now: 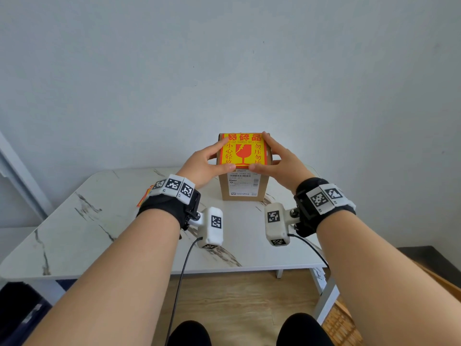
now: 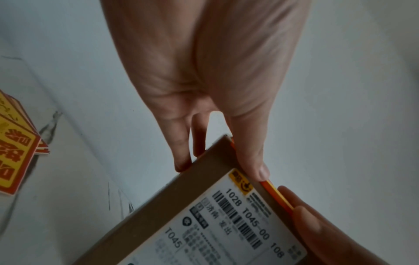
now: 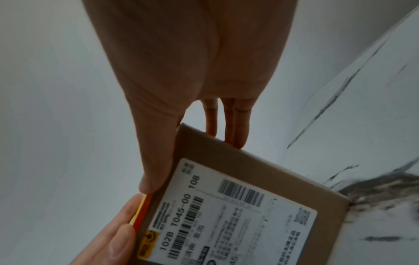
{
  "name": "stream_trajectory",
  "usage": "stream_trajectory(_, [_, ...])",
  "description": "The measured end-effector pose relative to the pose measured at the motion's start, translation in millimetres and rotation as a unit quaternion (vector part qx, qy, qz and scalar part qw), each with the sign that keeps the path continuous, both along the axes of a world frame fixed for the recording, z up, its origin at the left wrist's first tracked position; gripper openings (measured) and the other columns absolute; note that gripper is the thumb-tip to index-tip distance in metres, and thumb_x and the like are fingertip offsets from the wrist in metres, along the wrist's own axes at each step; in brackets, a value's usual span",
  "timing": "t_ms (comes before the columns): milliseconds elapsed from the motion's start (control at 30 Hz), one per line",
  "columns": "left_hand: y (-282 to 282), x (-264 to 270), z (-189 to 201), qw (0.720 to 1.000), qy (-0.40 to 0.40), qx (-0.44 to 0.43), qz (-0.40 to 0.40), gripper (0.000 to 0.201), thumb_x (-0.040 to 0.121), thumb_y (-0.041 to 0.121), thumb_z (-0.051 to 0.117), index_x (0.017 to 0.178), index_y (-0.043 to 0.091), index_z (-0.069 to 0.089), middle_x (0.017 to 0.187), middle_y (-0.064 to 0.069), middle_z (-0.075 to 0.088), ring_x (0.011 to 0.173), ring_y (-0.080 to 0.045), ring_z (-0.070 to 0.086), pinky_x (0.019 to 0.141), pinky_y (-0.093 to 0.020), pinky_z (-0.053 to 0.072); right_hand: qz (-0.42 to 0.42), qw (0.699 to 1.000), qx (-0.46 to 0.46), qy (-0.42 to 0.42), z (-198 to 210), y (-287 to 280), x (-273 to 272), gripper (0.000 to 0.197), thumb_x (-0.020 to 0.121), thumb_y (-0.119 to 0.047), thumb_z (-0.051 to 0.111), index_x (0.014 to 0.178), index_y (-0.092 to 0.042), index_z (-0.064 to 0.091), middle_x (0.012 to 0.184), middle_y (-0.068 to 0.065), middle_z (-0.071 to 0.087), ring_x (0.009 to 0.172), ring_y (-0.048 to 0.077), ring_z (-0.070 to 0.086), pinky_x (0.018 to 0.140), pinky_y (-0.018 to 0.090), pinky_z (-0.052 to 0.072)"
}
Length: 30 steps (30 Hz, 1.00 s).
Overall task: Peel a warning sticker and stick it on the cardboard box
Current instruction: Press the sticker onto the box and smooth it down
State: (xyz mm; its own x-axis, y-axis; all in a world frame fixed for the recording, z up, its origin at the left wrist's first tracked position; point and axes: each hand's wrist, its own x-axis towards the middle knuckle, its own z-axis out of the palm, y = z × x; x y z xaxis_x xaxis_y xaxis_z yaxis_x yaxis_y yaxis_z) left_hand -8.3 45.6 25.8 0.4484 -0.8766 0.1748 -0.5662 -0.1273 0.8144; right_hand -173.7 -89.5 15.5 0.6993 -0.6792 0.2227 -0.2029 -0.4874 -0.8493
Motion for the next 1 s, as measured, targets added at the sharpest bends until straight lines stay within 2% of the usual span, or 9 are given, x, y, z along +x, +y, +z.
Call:
stream_trajectory(67, [-1, -1, 0, 1.000, -0.003, -0.006, 0.006, 0.076, 0.085, 0.031, 0.070, 0.149, 0.036, 0.031, 0.147, 0.008, 0.049, 0.139, -0.007, 0.039, 0.104, -0.019, 0.025, -0.010, 1.000, -0.009, -0.001, 0, 0, 0, 0.094, 0.076, -0.035, 0.079, 0.151, -0.038, 0.023, 0.141, -0.003, 0.047, 0.098, 0.009, 0.062, 0.077, 0.014, 0.048])
stream_trajectory(200, [-4, -3, -2, 1.000, -0.001, -0.013, 0.023, 0.077, 0.082, 0.034, 0.072, 0.148, 0.037, 0.033, 0.146, 0.006, 0.050, 0.138, -0.007, 0.040, 0.106, -0.021, 0.028, -0.055, 0.997, -0.055, 0.018, -4, 4, 6, 0.100, 0.067, -0.052, 0.080, 0.149, -0.043, 0.024, 0.136, -0.001, 0.052, 0.111, 0.019, 0.061, 0.097, 0.038, 0.051])
stream_trajectory(300, [-5, -1, -1, 1.000, 0.016, -0.010, 0.021, 0.076, 0.082, 0.033, 0.073, 0.147, 0.039, 0.034, 0.144, 0.006, 0.052, 0.137, -0.008, 0.043, 0.115, -0.034, 0.034, -0.058, 0.997, -0.050, 0.011, -3, 4, 5, 0.095, 0.070, -0.047, 0.080, 0.149, -0.041, 0.028, 0.135, -0.004, 0.055, 0.110, 0.016, 0.062, 0.096, 0.034, 0.051])
stream_trajectory(367, [-4, 0, -1, 0.999, 0.037, -0.011, 0.018, 0.076, 0.081, 0.030, 0.074, 0.146, 0.039, 0.035, 0.143, 0.005, 0.054, 0.135, -0.009, 0.045, 0.112, -0.041, 0.040, -0.050, 0.998, -0.028, -0.004, -1, 1, 0, 0.091, 0.071, -0.039, 0.082, 0.147, -0.039, 0.033, 0.135, -0.006, 0.056, 0.107, 0.013, 0.063, 0.093, 0.028, 0.050])
stream_trajectory(500, [-3, -1, 1, 0.999, 0.051, -0.015, 0.009, 0.076, 0.083, 0.025, 0.073, 0.147, 0.038, 0.035, 0.142, 0.004, 0.053, 0.134, -0.009, 0.047, 0.102, -0.037, 0.050, -0.033, 0.998, 0.019, -0.040, -3, -4, -8, 0.087, 0.068, -0.030, 0.085, 0.143, -0.037, 0.043, 0.136, -0.009, 0.059, 0.123, 0.007, 0.057, 0.104, 0.037, 0.048])
stream_trajectory(633, [-6, -6, 0, 0.998, 0.056, -0.022, 0.033, 0.078, 0.077, 0.033, 0.078, 0.144, 0.044, 0.038, 0.134, 0.010, 0.055, 0.122, -0.005, 0.050, 0.095, -0.038, 0.054, 0.005, 0.993, 0.100, -0.069, -3, -9, -11, 0.078, 0.073, -0.018, 0.083, 0.140, -0.035, 0.048, 0.135, -0.003, 0.061, 0.122, 0.010, 0.059, 0.099, 0.038, 0.053])
stream_trajectory(733, [-10, -10, -4, 0.997, 0.011, -0.032, 0.074, 0.082, 0.066, 0.049, 0.079, 0.139, 0.047, 0.041, 0.136, 0.007, 0.057, 0.128, -0.012, 0.051, 0.098, -0.044, 0.052, -0.001, 0.987, 0.142, -0.082, 6, -8, -15, 0.049, 0.087, -0.025, 0.069, 0.134, -0.034, 0.056, 0.124, 0.000, 0.068, 0.115, 0.018, 0.064, 0.092, 0.038, 0.057])
stream_trajectory(867, [-14, -10, -4, 0.997, -0.004, -0.024, 0.070, 0.082, 0.072, 0.048, 0.076, 0.144, 0.043, 0.037, 0.140, 0.004, 0.054, 0.131, -0.015, 0.049, 0.101, -0.046, 0.049, -0.044, 0.994, 0.088, -0.041, 11, -5, -7, 0.041, 0.097, -0.025, 0.052, 0.136, -0.036, 0.052, 0.117, 0.006, 0.069, 0.106, 0.024, 0.067, 0.076, 0.040, 0.062])
stream_trajectory(1000, [-15, -8, -4, 0.999, -0.010, -0.006, 0.050, 0.078, 0.083, 0.049, 0.066, 0.149, 0.043, 0.026, 0.148, 0.004, 0.048, 0.136, -0.019, 0.045, 0.107, -0.046, 0.045, -0.080, 0.996, 0.035, -0.025, 9, 0, 5, 0.040, 0.099, -0.026, 0.043, 0.136, -0.037, 0.051, 0.109, 0.000, 0.067, 0.096, 0.020, 0.067, 0.066, 0.036, 0.062])
